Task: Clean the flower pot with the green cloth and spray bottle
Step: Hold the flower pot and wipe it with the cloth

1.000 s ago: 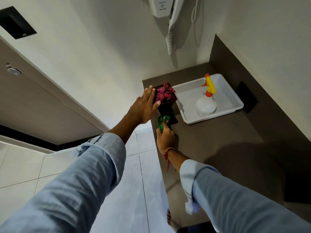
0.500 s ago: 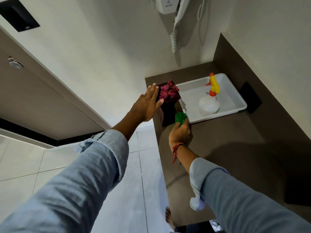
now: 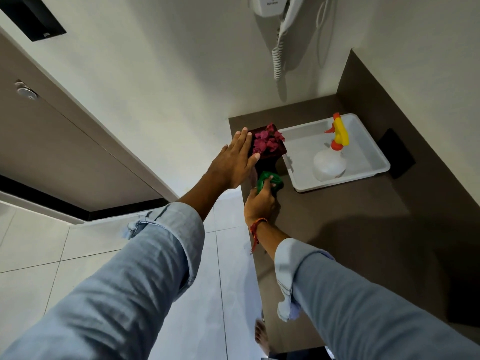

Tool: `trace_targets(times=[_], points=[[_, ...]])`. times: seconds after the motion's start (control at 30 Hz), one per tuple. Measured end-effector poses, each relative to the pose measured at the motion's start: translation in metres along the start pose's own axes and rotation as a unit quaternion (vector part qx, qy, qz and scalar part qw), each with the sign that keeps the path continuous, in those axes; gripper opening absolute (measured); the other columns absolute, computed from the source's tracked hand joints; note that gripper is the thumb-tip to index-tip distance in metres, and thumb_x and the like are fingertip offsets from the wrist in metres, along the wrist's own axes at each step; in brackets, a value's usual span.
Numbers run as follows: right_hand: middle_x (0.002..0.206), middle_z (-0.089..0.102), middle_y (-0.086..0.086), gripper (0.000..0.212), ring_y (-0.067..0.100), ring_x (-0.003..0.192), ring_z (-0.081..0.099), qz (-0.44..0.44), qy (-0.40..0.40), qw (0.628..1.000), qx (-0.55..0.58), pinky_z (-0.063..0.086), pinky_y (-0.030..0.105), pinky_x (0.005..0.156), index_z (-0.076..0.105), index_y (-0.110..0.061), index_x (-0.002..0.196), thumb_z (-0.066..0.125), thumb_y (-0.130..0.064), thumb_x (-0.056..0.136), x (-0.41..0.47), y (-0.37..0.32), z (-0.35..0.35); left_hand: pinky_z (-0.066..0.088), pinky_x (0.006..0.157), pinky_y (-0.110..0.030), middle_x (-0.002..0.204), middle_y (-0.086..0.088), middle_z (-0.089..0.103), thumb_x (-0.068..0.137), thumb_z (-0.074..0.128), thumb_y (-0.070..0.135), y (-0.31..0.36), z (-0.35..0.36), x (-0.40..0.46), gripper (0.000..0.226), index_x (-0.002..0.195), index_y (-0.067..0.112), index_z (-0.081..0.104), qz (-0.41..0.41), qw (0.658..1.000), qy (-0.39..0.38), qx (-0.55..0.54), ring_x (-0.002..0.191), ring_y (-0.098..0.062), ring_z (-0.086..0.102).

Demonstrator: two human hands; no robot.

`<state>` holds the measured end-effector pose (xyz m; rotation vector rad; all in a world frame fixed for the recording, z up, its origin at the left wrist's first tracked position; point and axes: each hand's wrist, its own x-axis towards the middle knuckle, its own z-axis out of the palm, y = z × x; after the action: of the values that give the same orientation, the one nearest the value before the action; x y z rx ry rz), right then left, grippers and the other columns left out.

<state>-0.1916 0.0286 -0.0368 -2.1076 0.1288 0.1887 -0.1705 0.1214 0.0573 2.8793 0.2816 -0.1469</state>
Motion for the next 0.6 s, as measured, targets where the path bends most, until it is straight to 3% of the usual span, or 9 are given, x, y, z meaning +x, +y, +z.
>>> trace_targets(times=[0.2,0.3,0.37,0.47,0.53,0.6], points=[[0.134,0.062,0.020,0.043,0.037,0.124,0.058,-0.044,-0.063,0.997,0.009,0.049,0.045,0.105,0.050,-0.006,0.140,0.055,-0.015,0.098,-0.010,0.012,-0.009,0.017,0.124,-0.049,0.168,-0.009,-0.002,0.102,0.017,0.051,0.000,-0.001,0.001,0.071,0.158,0.010,0.001,0.001,1.000,-0.005,0.009,0.155,-0.026,-0.002],[0.119,0.070,0.020,0.034,0.036,0.110,0.065,-0.112,-0.167,0.980,-0.006,0.055,0.041,0.095,0.059,-0.006,0.130,0.054,-0.016,0.098,-0.008,0.016,-0.028,0.018,0.124,-0.049,0.168,-0.011,-0.002,0.102,0.015,0.052,0.001,-0.003,0.001,0.072,0.158,0.009,0.002,0.005,1.000,-0.006,0.023,0.155,-0.027,0.000],[0.109,0.072,0.018,0.031,0.032,0.099,0.067,-0.140,-0.237,0.961,0.002,0.054,0.026,0.081,0.063,-0.007,0.124,0.055,-0.013,0.095,-0.006,0.015,-0.038,0.019,0.123,-0.049,0.167,-0.011,-0.001,0.102,0.014,0.052,0.000,-0.003,0.001,0.072,0.158,0.009,0.003,0.007,0.999,-0.006,0.035,0.155,-0.027,0.001],[0.097,0.068,0.008,0.028,0.012,0.077,0.060,-0.100,-0.258,0.959,0.054,0.041,-0.003,0.056,0.067,-0.005,0.118,0.057,-0.008,0.091,-0.002,0.011,-0.052,0.019,0.123,-0.050,0.168,-0.011,-0.002,0.102,0.014,0.053,-0.001,-0.004,0.000,0.072,0.158,0.010,0.003,0.007,0.999,-0.006,0.052,0.155,-0.026,0.002],[0.093,0.066,0.008,0.025,0.007,0.072,0.059,-0.032,-0.266,0.956,0.122,0.044,-0.002,0.053,0.069,0.000,0.112,0.058,-0.002,0.089,0.006,0.013,-0.068,0.017,0.123,-0.052,0.168,-0.009,-0.003,0.101,0.014,0.053,-0.001,-0.005,0.000,0.072,0.158,0.011,0.002,0.002,0.998,-0.014,0.054,0.155,-0.025,0.001],[0.092,0.066,0.014,0.024,0.022,0.078,0.062,0.033,-0.257,0.948,0.184,0.052,0.017,0.066,0.070,0.004,0.106,0.057,0.005,0.086,0.020,0.016,-0.090,0.015,0.123,-0.053,0.168,-0.008,-0.004,0.101,0.015,0.054,0.000,-0.007,-0.002,0.072,0.158,0.012,0.003,0.001,0.999,-0.008,0.052,0.155,-0.025,0.000]])
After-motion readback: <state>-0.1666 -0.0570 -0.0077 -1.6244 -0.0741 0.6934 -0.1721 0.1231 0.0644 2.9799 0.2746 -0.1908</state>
